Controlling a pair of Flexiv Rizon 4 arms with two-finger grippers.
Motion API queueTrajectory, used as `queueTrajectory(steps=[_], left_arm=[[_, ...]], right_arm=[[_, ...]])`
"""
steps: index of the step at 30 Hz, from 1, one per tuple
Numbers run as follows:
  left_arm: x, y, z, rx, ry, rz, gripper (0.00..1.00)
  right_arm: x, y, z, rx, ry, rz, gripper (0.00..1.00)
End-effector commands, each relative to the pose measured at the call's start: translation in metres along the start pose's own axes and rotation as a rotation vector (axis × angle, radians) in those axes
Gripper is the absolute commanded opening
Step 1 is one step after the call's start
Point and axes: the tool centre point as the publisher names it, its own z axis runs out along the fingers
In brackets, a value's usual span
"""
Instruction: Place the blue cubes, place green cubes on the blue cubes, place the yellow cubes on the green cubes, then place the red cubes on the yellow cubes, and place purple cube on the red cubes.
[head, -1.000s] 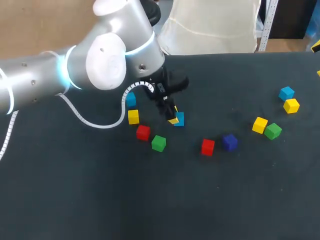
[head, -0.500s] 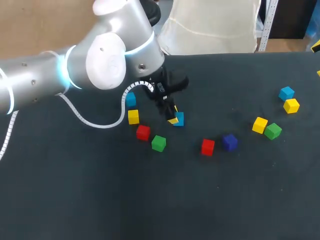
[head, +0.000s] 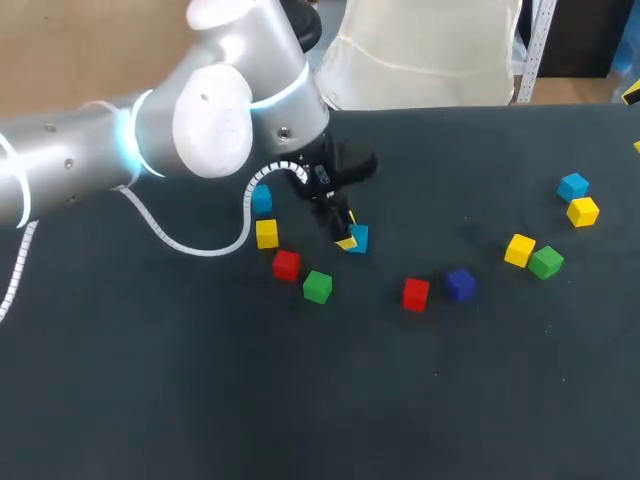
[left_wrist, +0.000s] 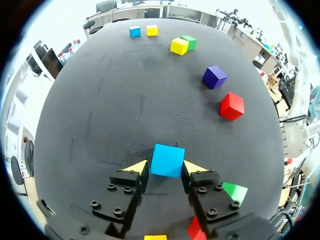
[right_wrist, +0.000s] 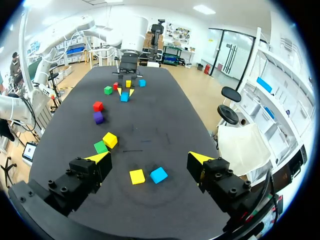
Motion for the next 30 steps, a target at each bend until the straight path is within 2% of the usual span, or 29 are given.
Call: queueTrajectory(steps=[1,6,12,23,30], left_arm=[[-0.0008,0.0028,0.0006,0.007,0.004,-0.002,0.36],[-0.0014,0.0021,0.0018,0.010,0.002,-0.007,0.28],[-0.0021,0.0014,0.0025,0.014,0.004,-0.006,0.31],[-0.0014,0.0005,0.0033,0.023,0.006,-0.011,0.48],[-0.0004,0.0003,0.0033,0.022,0.004,-0.012,0.45]], right_arm=[[-0.0001,0.0006,0.0002,0.002,0.001,-0.001,1.00],[-0.0001,0.0006,0.0002,0.002,0.001,-0.001,1.00],[-0.0001,0.0006,0.0002,0.002,0.001,-0.001,1.00],[-0.0001,0.0006,0.0002,0.002,0.001,-0.001,1.00],[-0.0001,0.0006,0.0002,0.002,0.001,-0.001,1.00]])
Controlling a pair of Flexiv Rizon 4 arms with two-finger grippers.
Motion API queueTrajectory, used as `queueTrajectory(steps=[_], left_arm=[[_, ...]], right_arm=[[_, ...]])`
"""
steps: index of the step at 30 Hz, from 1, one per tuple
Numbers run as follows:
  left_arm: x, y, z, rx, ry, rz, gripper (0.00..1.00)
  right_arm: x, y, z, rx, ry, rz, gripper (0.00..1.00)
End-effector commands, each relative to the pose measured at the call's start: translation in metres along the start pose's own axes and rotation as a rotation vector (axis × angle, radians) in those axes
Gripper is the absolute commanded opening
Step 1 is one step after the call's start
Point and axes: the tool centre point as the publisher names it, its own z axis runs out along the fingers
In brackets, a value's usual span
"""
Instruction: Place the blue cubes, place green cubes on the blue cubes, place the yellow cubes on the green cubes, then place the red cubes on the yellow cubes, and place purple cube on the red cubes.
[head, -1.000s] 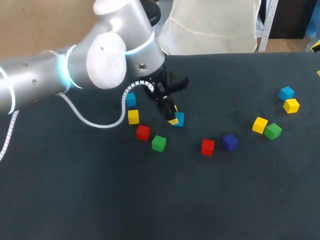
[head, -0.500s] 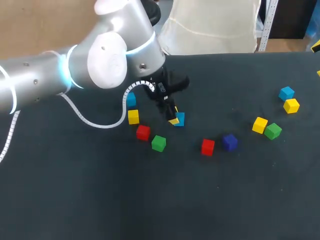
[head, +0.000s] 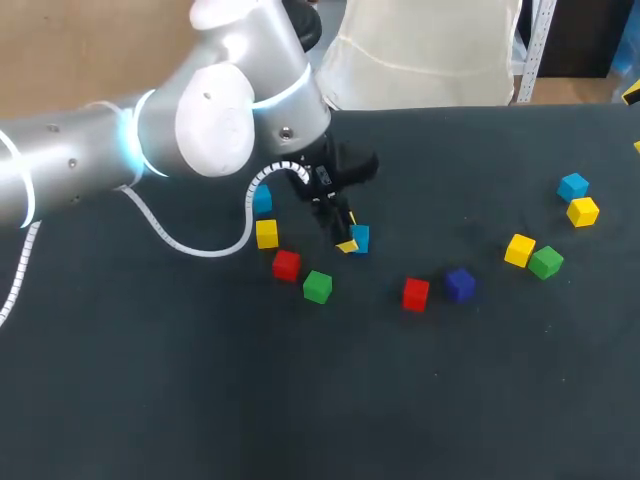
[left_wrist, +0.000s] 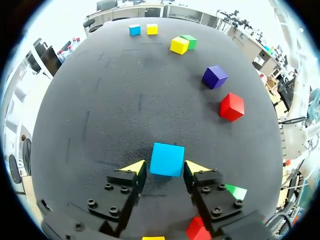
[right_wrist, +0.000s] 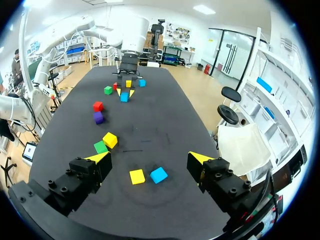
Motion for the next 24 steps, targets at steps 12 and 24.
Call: queueTrajectory(steps=[12,24], left_arm=[[0.0028,-0.0008,-0.0020,0.002,-0.002,-0.003,0.45],[0.0050,-0.0045,-0.0004,0.012,0.000,-0.003,0.45]], right_arm=[[-0.0001,0.0006,0.0002,0.002,0.001,-0.001,1.00],[-0.0001,0.0006,0.0002,0.002,0.001,-0.001,1.00]])
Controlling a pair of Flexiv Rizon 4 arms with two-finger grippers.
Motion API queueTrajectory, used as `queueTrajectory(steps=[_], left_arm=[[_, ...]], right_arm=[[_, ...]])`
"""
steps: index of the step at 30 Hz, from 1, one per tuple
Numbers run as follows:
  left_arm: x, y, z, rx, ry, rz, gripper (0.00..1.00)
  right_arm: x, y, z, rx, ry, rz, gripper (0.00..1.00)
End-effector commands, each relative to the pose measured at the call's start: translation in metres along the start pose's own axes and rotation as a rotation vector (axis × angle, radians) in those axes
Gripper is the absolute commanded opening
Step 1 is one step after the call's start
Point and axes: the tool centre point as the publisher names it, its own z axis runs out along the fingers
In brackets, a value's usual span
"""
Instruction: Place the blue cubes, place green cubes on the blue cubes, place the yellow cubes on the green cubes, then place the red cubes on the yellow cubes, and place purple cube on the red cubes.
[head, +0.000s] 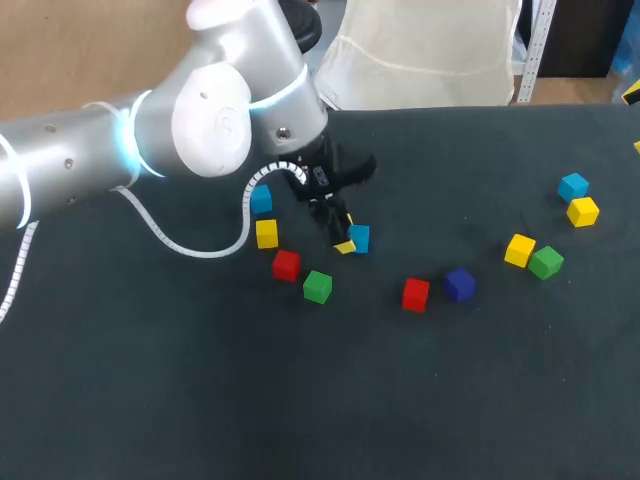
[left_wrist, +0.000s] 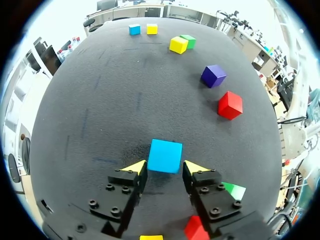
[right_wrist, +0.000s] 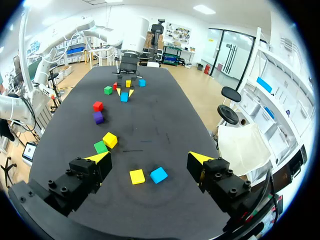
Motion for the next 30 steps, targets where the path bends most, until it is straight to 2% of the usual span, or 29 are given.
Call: queueTrajectory(steps=[1,3,10,12,14,17,20,21,23,24,30], left_arm=[[0.002,-0.001,0.000,0.003,0.000,0.000,0.45],[0.002,-0.001,0.000,0.004,0.001,0.000,0.40],[0.002,-0.002,0.000,0.004,-0.001,-0.001,0.41],[0.002,-0.001,-0.001,0.005,-0.001,-0.002,0.48],[0.002,0.000,-0.001,0.006,0.000,-0.004,0.65],[0.003,0.000,-0.002,0.005,0.000,-0.007,0.64],[0.003,0.002,-0.004,0.005,-0.006,-0.010,0.71],[0.004,0.002,-0.005,0.004,-0.008,-0.012,0.81],[0.005,0.002,-0.009,0.003,-0.020,-0.016,0.91],[0.006,0.001,-0.012,0.000,-0.027,-0.023,1.00],[0.013,0.001,-0.040,-0.033,-0.049,-0.058,1.00]], right_arm=[[0.000,0.001,0.000,0.002,0.001,-0.001,1.00],[0.000,0.001,0.000,0.002,0.001,-0.001,1.00],[0.000,0.001,0.000,0.002,0.001,-0.001,1.00],[0.000,0.001,0.000,0.002,0.001,-0.001,1.00],[0.000,0.001,0.000,0.002,0.001,-0.001,1.00],[0.000,0.001,0.000,0.002,0.001,-0.001,1.00],[0.000,0.001,0.000,0.002,0.001,-0.001,1.00],[0.000,0.001,0.000,0.002,0.001,-0.001,1.00],[0.000,0.001,0.000,0.002,0.001,-0.001,1.00],[0.000,0.001,0.000,0.002,0.001,-0.001,1.00],[0.000,0.001,0.000,0.002,0.001,-0.001,1.00]])
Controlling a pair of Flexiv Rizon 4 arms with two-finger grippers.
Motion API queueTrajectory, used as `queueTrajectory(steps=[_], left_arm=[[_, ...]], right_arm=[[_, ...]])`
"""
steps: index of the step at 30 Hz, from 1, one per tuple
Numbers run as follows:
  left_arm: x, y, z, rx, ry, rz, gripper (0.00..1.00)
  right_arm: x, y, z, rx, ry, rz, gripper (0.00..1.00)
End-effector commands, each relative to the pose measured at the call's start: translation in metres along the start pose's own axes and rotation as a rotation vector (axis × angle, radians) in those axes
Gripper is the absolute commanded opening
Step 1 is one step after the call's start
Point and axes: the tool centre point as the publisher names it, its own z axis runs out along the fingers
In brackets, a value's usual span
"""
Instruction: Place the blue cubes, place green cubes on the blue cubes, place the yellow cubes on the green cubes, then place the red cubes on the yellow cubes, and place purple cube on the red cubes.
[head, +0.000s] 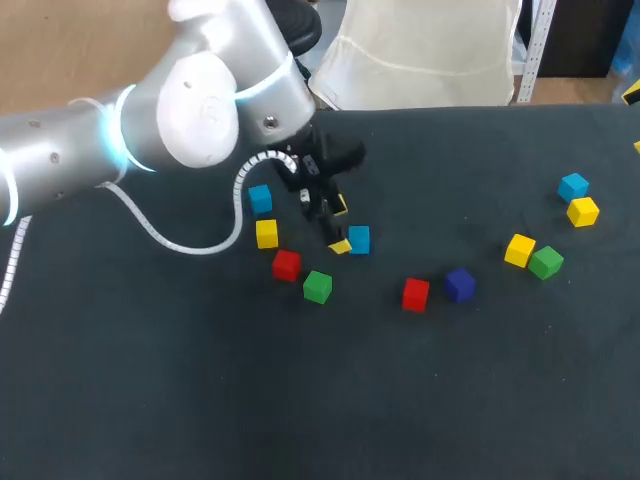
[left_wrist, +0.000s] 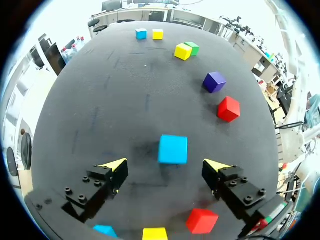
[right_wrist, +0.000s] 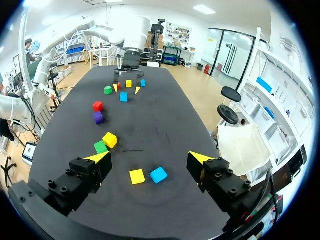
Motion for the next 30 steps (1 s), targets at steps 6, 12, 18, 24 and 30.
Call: queueTrajectory(steps=[6,12,18,24,30], left_arm=[[0.017,0.002,-0.050,-0.069,-0.013,-0.044,1.00],[0.029,0.021,-0.064,-0.100,0.015,-0.068,1.00],[0.044,0.039,-0.067,-0.130,0.042,-0.106,1.00],[0.064,0.062,-0.073,-0.154,0.046,-0.143,1.00],[0.079,0.084,-0.080,-0.169,0.079,-0.167,1.00]], right_arm=[[0.000,0.001,0.000,0.002,0.001,-0.001,1.00],[0.000,0.001,0.000,0.002,0.001,-0.001,1.00],[0.000,0.001,0.000,0.002,0.001,-0.001,1.00],[0.000,0.001,0.000,0.002,0.001,-0.001,1.00],[0.000,0.001,0.000,0.002,0.001,-0.001,1.00]])
